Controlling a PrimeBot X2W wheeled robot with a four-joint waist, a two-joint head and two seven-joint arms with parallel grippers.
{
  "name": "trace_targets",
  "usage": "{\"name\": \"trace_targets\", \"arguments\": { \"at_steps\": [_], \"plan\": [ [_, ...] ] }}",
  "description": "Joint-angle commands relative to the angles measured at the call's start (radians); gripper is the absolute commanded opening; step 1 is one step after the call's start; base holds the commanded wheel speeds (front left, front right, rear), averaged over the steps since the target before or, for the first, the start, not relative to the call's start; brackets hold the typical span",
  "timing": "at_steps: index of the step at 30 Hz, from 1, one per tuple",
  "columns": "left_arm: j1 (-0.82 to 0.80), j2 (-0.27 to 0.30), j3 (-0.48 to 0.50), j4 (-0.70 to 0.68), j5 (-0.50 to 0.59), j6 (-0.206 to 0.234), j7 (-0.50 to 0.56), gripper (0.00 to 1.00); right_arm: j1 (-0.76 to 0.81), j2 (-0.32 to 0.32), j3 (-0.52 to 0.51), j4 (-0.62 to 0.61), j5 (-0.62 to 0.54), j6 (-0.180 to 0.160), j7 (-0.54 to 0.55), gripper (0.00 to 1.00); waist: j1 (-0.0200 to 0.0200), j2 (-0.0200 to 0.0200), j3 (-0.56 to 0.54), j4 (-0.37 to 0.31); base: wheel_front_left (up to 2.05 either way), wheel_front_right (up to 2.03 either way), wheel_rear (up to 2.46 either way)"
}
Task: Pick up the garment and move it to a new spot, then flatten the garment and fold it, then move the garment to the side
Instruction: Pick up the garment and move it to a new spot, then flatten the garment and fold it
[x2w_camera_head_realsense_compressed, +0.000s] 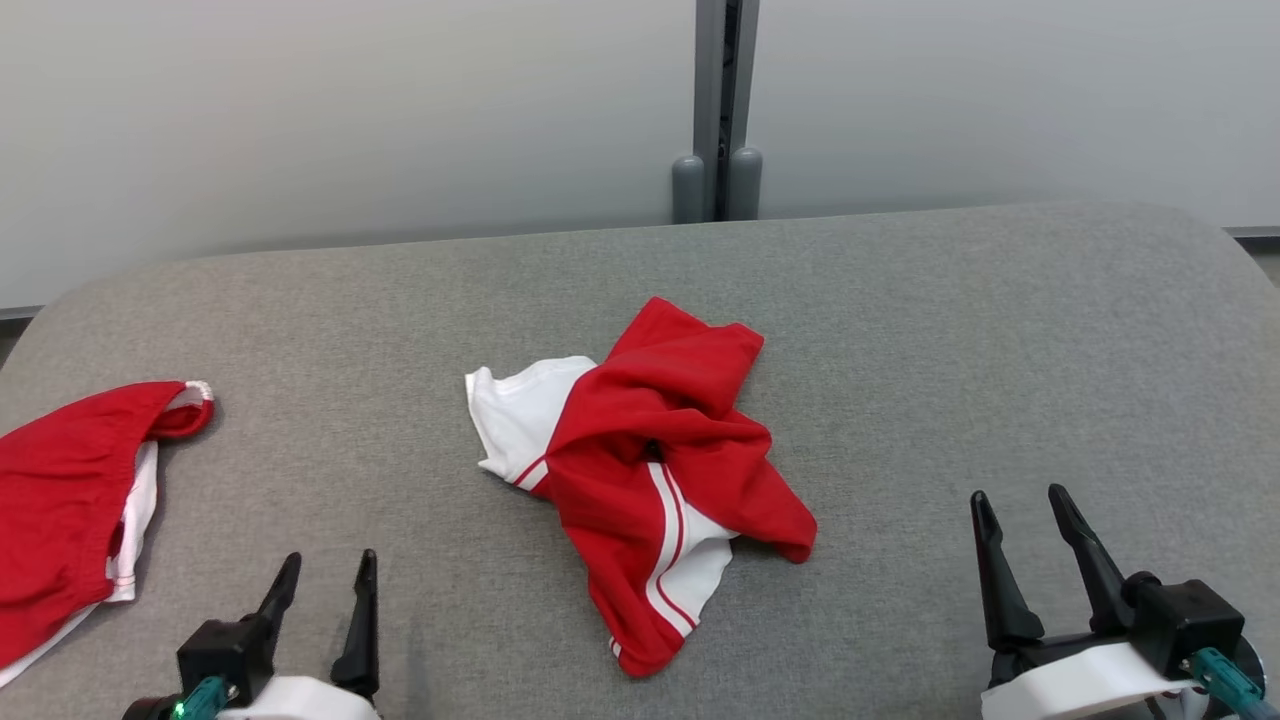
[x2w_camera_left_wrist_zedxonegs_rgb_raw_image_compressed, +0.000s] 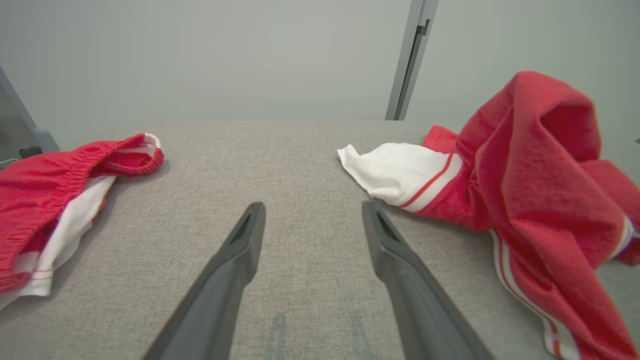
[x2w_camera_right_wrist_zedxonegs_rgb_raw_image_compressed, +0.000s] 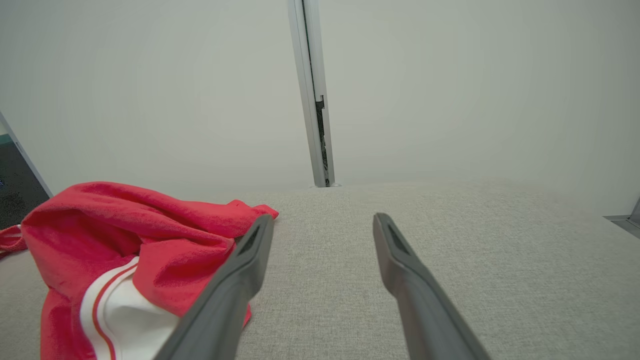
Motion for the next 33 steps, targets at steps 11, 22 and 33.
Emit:
{"name": "trace_targets", "arguments": {
  "at_steps": [11, 22, 33],
  "plan": [
    [0.149, -0.081, 0.22, -0.117, 0.115, -0.048, -0.002, 1.0, 0.023, -0.007, -0.003, 0.029, -0.012, 0.0, -0.005, 1.0, 0.0, 0.0, -0.02, 0.062, 0.0, 0.0, 0.0],
    [0.14, -0.131, 0.28, -0.112, 0.172, -0.117, -0.002, 1.0, 0.012, -0.006, 0.055, 0.054, -0.002, 0.0, -0.005, 1.0, 0.0, 0.0, 0.005, 0.073, 0.0, 0.0, 0.0],
    [0.053, -0.145, 0.264, -0.101, 0.188, -0.174, -0.002, 1.0, -0.104, -0.007, 0.254, 0.188, 0.037, 0.0, -0.005, 1.0, 0.0, 0.0, 0.137, 0.149, 0.0, 0.0, 0.0]
  ]
}}
